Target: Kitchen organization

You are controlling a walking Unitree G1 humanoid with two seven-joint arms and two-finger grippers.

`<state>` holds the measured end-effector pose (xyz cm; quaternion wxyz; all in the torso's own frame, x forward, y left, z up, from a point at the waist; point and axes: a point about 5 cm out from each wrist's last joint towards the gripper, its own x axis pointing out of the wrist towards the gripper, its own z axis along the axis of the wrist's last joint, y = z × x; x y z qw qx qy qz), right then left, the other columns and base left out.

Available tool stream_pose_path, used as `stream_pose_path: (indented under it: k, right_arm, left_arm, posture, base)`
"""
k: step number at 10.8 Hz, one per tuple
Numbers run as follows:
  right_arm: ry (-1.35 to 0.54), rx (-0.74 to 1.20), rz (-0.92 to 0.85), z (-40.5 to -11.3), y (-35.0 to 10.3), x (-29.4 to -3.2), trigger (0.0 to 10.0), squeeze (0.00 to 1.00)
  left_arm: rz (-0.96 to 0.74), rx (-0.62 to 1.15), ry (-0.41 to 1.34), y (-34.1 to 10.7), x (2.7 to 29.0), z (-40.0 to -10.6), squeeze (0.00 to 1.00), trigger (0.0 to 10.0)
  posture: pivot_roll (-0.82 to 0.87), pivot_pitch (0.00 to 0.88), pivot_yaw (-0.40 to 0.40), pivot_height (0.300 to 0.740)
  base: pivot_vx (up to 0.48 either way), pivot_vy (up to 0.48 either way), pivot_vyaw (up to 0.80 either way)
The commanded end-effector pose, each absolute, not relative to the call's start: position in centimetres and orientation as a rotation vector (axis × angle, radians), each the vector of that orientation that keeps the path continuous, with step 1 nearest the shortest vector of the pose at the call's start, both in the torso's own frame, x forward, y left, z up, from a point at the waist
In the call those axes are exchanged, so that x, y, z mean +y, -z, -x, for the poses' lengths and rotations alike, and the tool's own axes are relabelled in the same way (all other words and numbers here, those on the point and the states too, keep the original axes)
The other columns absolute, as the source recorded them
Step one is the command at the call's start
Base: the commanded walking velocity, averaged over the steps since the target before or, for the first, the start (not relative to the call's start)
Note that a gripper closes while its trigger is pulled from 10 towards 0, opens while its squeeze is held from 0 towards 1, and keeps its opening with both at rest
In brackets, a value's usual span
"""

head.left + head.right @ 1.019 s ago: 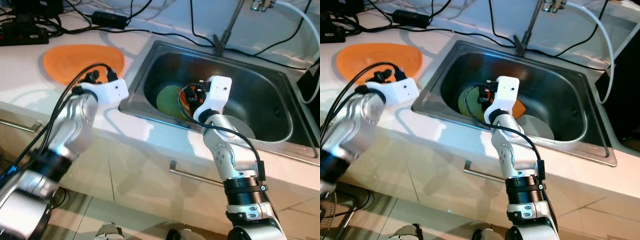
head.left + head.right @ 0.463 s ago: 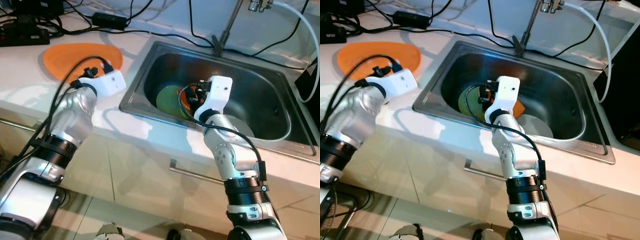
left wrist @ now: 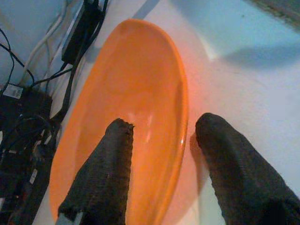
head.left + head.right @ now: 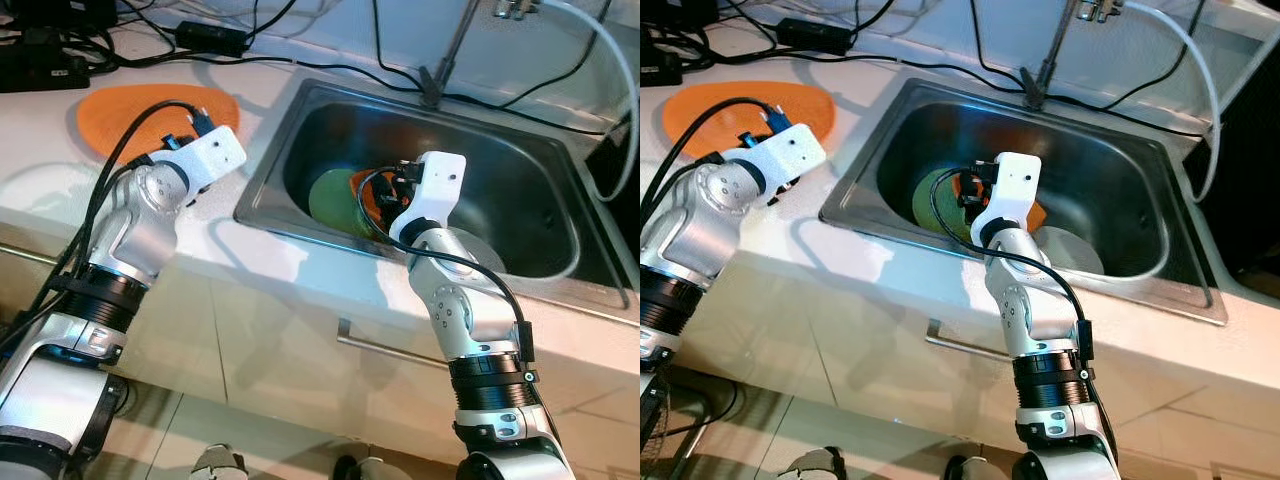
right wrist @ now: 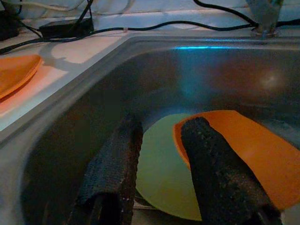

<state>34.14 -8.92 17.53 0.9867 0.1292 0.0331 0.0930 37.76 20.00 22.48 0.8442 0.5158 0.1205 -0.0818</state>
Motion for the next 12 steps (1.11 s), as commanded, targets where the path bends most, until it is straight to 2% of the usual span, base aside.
stream_pose_path:
  k: [1, 4, 5, 7, 10, 11, 12]
  right_arm:
    - [-0.167, 0.066, -0.254, -34.2, -17.6, -9.6, 10.0, 0.00]
    - [-0.167, 0.063, -0.251, -34.3, -17.7, -9.7, 10.0, 0.00]
    - [-0.168, 0.063, -0.251, -34.3, -17.7, -9.6, 10.0, 0.00]
    - [-0.168, 0.062, -0.251, -34.3, -17.6, -9.6, 10.0, 0.00]
    - [-0.167, 0.063, -0.249, -34.3, -17.6, -9.7, 10.0, 0.00]
    - [-0.163, 0.065, -0.248, -34.3, -17.6, -9.7, 10.0, 0.00]
    - [-0.162, 0.065, -0.249, -34.3, -17.6, -9.8, 10.0, 0.00]
  left_arm:
    - [-1.100, 0.225, 0.193, -23.3, 19.2, -37.7, 1.00, 10.0]
    - [-1.162, 0.219, 0.195, -23.8, 19.0, -37.8, 1.00, 10.0]
    - [-1.214, 0.240, 0.205, -23.8, 19.1, -37.8, 0.00, 10.0]
    - [-1.410, 0.334, 0.154, -23.0, 20.9, -37.9, 0.00, 10.0]
    - [-1.478, 0.403, 0.119, -22.3, 22.3, -38.0, 0.00, 10.0]
    - [-1.473, 0.441, 0.144, -21.2, 22.6, -38.0, 0.00, 3.8]
    - [-1.469, 0.441, 0.159, -20.8, 22.4, -38.0, 0.00, 0.0]
  posture:
    - [0.06, 0.079, -0.142, 0.740]
    - [0.06, 0.069, -0.142, 0.740]
    - [0.06, 0.069, -0.142, 0.740]
    - [0.07, 0.060, -0.142, 0.740]
    - [0.07, 0.064, -0.144, 0.740]
    - [0.06, 0.066, -0.143, 0.740]
    - [0.06, 0.071, -0.142, 0.740]
  base:
    - [0.000, 0.000, 0.00]
    - [0.000, 0.000, 0.00]
    - [0.000, 0.000, 0.00]
    - [0.000, 0.000, 0.00]
    - [0.000, 0.000, 0.00]
    - [0.000, 0.000, 0.00]
    - [0.000, 0.000, 0.00]
